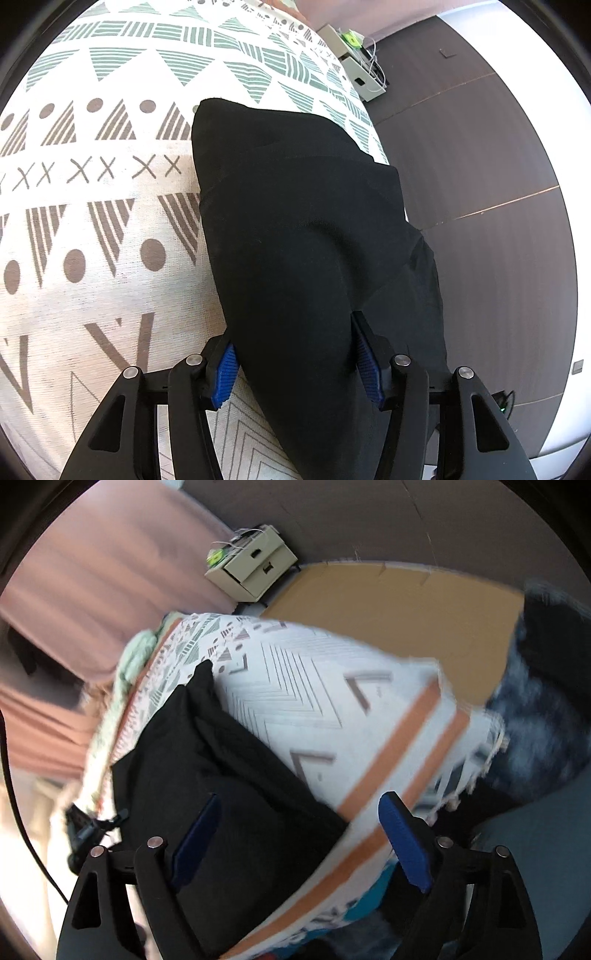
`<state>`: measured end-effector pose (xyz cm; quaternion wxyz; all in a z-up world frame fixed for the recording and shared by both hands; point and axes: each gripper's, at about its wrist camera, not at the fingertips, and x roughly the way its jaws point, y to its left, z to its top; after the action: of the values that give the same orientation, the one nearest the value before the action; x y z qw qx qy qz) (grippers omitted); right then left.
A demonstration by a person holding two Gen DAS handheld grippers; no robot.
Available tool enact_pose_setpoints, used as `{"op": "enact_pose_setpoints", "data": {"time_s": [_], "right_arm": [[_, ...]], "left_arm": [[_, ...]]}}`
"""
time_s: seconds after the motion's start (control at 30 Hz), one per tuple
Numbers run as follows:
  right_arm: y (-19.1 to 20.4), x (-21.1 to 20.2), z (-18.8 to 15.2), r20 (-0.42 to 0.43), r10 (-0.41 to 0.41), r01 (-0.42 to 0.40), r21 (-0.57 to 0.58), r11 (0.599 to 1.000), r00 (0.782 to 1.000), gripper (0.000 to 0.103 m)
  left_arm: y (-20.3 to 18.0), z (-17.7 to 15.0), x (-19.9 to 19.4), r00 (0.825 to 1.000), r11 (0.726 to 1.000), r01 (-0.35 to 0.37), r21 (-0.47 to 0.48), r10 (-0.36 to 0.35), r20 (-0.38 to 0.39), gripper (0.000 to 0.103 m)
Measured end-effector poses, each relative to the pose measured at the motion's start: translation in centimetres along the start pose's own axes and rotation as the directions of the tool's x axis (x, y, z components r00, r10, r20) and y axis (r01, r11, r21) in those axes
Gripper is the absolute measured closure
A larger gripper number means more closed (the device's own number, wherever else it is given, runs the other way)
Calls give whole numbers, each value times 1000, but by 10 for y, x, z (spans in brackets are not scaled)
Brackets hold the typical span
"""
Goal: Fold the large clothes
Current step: 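Carry the folded jacket and lower it onto the bed's edge with both grippers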
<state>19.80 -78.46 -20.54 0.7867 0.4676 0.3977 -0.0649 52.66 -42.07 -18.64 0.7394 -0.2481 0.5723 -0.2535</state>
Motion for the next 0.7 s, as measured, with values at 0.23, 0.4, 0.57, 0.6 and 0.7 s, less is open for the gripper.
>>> {"op": "enact_pose_setpoints", "data": {"time_s": [0.23, 0.4, 0.57, 0.6, 0.7], "right_arm": [[-9, 46, -26, -52, 168, -163, 91, 983, 984, 14], [5, 37, -18, 32, 148, -149, 31, 988, 989, 39], [10, 37, -10, 14, 140, -140, 18, 990, 990, 78], [12, 33, -10, 25, 142, -142, 10, 990, 990, 84], [18, 19, -10, 70, 144, -142, -27, 989, 987, 89]], "left_arm": [[3, 4, -5, 1000, 1000, 7, 7, -7, -7, 47], [1, 17, 4, 1000, 1000, 9, 6, -9, -11, 47], [-5, 24, 11, 1000, 1000, 17, 9, -17, -15, 52], [-7, 24, 13, 1000, 1000, 17, 14, -17, -15, 52], [-16, 29, 19, 1000, 999, 14, 37, -14, -21, 55]]}}
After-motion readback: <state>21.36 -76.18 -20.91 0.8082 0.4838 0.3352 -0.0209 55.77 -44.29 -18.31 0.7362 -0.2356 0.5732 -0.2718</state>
